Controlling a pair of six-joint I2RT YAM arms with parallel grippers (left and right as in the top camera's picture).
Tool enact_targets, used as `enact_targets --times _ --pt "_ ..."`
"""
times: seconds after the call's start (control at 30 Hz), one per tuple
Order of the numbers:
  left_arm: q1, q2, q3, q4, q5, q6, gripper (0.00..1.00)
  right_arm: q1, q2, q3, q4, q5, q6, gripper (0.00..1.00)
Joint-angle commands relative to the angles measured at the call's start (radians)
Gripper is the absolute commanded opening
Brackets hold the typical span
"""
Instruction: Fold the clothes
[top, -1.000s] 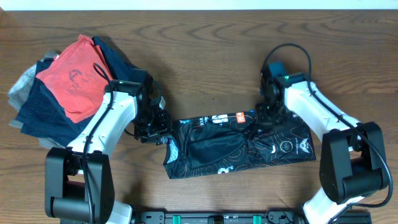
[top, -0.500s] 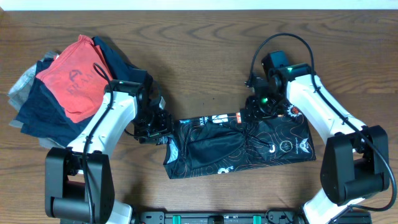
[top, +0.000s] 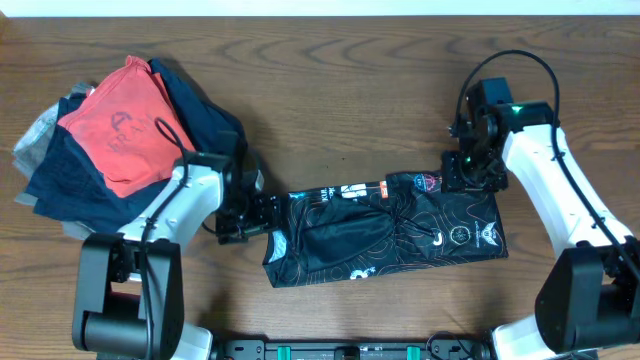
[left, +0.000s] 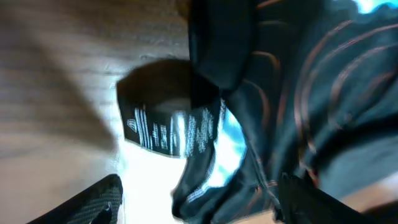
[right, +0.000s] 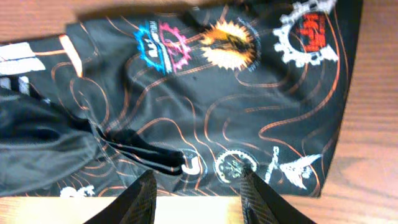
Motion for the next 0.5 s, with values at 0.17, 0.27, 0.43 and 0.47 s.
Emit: enact_targets --times 0.17,0.27,0.43,0.47 --pt "-0.028 -0.013 -0.14 0.158 0.107 0.011 0.81 -0.009 -0.006 0.013 -0.008 0.017 0.008 0.42" --pt "-0.066 -0.013 -0.157 0.178 0.114 0.014 0.81 -0.009 -0.006 0.013 -0.01 0.017 0.008 0.42" --pt "-0.128 -0.013 -0.157 0.177 0.143 0.008 0.77 -0.009 -0.006 0.013 -0.012 0.018 0.007 0.42" --pt "-0.137 -0.013 -0.157 0.178 0.143 0.008 0.73 -0.008 -0.006 0.013 -0.013 0.018 0.007 0.42"
